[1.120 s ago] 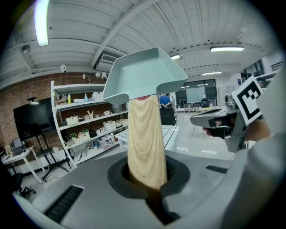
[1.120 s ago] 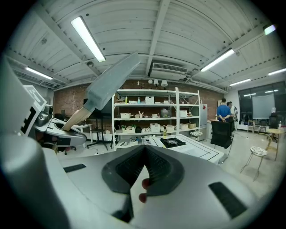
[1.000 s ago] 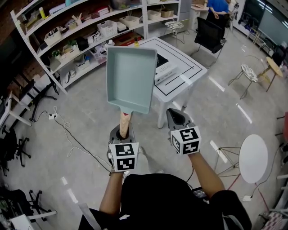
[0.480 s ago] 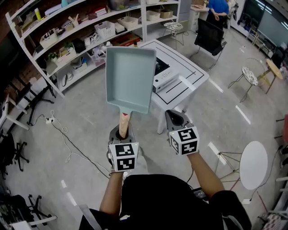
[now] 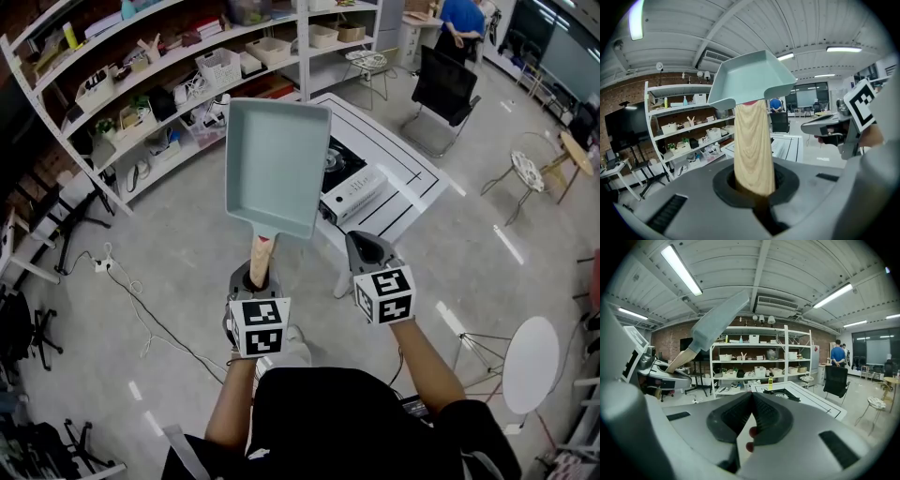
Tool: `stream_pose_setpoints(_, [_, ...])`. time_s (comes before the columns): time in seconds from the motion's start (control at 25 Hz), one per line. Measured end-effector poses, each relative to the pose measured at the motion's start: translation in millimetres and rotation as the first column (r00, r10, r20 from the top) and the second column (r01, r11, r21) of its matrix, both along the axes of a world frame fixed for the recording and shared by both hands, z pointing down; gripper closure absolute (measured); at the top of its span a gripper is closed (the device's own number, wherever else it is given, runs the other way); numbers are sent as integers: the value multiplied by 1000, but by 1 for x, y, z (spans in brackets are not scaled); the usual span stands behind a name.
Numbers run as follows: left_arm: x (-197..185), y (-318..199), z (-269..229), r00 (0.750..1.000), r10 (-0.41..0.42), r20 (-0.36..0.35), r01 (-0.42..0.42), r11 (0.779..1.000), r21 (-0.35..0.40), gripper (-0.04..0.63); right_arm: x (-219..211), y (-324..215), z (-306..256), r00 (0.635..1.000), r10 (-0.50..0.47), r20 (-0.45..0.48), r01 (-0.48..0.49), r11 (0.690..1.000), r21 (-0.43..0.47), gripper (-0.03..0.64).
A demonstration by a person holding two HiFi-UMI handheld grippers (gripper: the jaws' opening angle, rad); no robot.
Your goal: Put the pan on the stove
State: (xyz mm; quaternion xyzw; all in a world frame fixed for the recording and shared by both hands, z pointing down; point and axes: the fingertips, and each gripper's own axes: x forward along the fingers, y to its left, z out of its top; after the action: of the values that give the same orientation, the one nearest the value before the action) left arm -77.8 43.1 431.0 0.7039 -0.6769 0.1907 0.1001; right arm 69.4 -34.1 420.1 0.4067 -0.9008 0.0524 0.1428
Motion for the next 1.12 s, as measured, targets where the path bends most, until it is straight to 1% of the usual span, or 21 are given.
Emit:
stream_pose_setpoints(0.36, [-58, -74, 0, 999, 34, -8, -34, 999, -16, 584, -59, -75, 0, 1000, 24, -14, -24, 1000, -17, 615])
stream_pose_setpoints(0.72, [-106, -123, 6, 997, 77, -23, -78, 997, -24, 584, -107, -120, 2, 998, 58, -35, -58, 998, -19, 615])
stream_pose_setpoints(0.92, [-122, -135, 15, 994, 109, -32, -110, 994, -24, 584, -122, -129, 10, 995, 81, -50, -82, 996, -18, 615])
stream_pose_setpoints(1.12, [-127, -145, 27, 990, 134, -43, -136, 990, -39, 584, -121, -136, 18, 991, 112, -80, -114, 993, -20, 615])
